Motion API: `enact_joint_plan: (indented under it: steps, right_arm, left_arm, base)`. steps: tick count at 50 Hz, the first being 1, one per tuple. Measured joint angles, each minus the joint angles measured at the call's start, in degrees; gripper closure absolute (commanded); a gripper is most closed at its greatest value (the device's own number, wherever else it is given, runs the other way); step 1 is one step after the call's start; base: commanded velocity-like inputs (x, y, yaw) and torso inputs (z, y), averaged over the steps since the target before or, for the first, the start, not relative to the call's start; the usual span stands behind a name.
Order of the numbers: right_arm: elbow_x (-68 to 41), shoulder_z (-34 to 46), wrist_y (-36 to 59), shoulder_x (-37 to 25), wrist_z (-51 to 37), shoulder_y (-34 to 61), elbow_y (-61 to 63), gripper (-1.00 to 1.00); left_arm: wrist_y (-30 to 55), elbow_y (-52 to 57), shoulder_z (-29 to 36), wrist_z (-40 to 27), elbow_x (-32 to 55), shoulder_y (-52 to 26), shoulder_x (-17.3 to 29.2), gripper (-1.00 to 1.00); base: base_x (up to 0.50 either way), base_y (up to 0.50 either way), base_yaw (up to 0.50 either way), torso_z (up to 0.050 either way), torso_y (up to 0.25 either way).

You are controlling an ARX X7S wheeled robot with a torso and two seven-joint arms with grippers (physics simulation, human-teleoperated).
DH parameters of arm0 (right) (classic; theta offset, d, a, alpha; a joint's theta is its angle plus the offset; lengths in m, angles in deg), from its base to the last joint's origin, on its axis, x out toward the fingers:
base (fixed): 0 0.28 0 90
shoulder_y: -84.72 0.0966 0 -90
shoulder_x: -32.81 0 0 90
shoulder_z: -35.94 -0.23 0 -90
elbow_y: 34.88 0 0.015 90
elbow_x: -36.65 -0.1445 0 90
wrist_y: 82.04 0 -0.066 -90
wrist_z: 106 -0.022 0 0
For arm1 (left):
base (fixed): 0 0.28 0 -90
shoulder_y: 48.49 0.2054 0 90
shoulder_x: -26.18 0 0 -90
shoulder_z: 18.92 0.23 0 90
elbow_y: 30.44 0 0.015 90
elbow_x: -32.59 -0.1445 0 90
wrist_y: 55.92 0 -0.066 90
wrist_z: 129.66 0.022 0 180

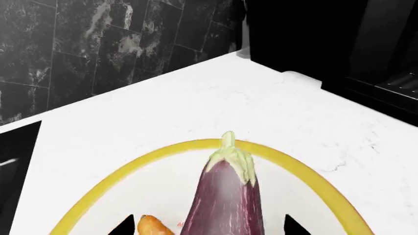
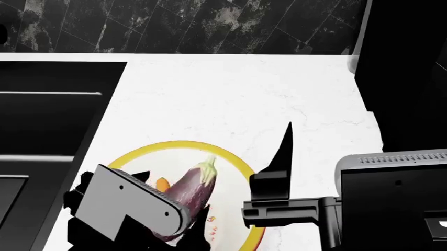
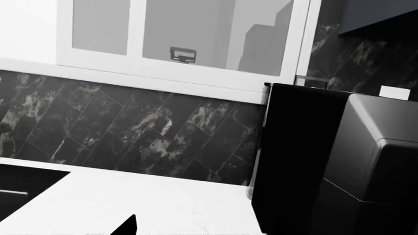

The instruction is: There is a mixed pile of frozen fruits and vegetables on the counter. Locate all the frozen vegetables and place the items in a bowl on the counter. Take all the frozen fruits and defrost them in a running sink.

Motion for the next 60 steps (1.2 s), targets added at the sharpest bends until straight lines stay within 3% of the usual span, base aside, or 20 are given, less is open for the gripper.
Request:
enact_joint_plan:
  steps: [17,44,60]
  right_arm:
    - [0.4,0.9,-0.8,-0.3,0.1,-0.3,-0.4,-1.00]
    - [1.7,2.2,-2.6,-0.6,0.3,0.0,-0.3,-1.00]
    - [2.2,2.4,-4.1,-1.0,0.7,-0.2,0.0,-1.00]
  left_arm:
    - [3.6,2.3,-5.1,-3.1,5.0,-2.7,-0.7,-1.00]
    - [8.1,10.2,-27.8,-11.0,16.2,-4.5,3.8,-1.00]
    - [3.4,11.8,-31.1,-11.7,13.2,-0.5,7.5,-1.00]
  base:
    - [0.00,0.00,0.00,0.000,0.000]
    - [0.00,0.00,0.00,0.000,0.000]
    - [0.00,0.00,0.00,0.000,0.000]
